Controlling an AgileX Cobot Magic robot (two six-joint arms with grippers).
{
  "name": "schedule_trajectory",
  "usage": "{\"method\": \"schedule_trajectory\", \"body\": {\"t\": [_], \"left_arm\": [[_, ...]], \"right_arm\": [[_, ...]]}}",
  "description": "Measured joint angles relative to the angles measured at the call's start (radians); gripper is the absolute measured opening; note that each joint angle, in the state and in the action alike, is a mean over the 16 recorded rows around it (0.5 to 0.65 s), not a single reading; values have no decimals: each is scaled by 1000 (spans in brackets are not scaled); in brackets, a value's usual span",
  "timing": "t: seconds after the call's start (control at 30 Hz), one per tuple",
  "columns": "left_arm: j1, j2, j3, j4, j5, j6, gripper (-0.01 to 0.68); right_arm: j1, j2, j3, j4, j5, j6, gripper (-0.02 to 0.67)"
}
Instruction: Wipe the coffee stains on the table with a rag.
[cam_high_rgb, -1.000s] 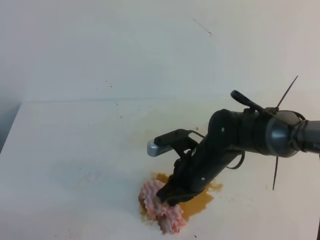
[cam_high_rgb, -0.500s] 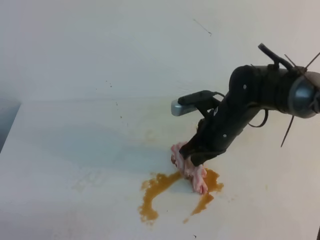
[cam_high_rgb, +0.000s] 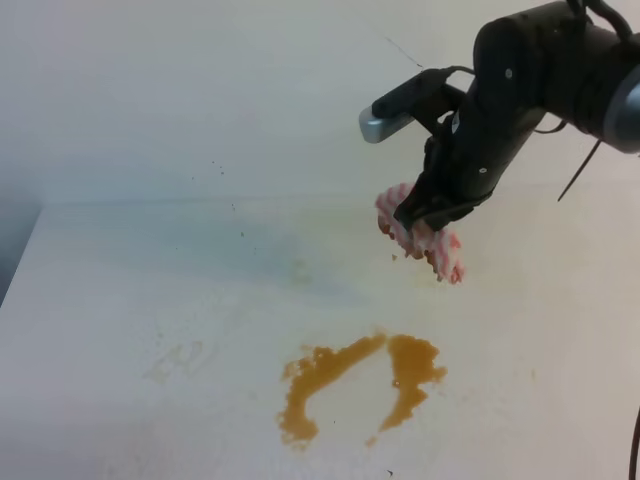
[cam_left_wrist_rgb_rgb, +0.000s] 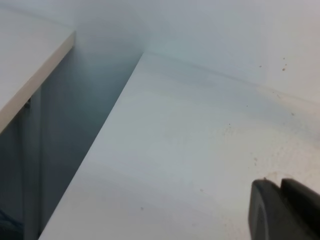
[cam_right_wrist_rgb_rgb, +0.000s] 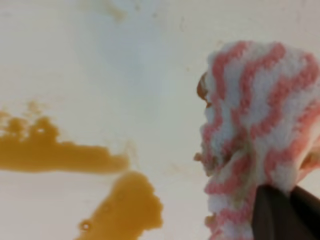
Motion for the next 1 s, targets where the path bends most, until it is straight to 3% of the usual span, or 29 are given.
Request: {"method": "schedule_trajectory", "body": {"t": [0.2, 0.53, 1.0], "left_arm": [[0, 0, 0, 0, 0, 0, -1], [0, -8, 6, 0, -3, 0, -1], [0, -4, 4, 0, -2, 0, -1]], "right_arm": [[-34, 32, 0, -70, 28, 13, 10], [-48, 114, 80, -35, 55, 15, 9], [94, 140, 135, 97, 25, 11, 9]]}}
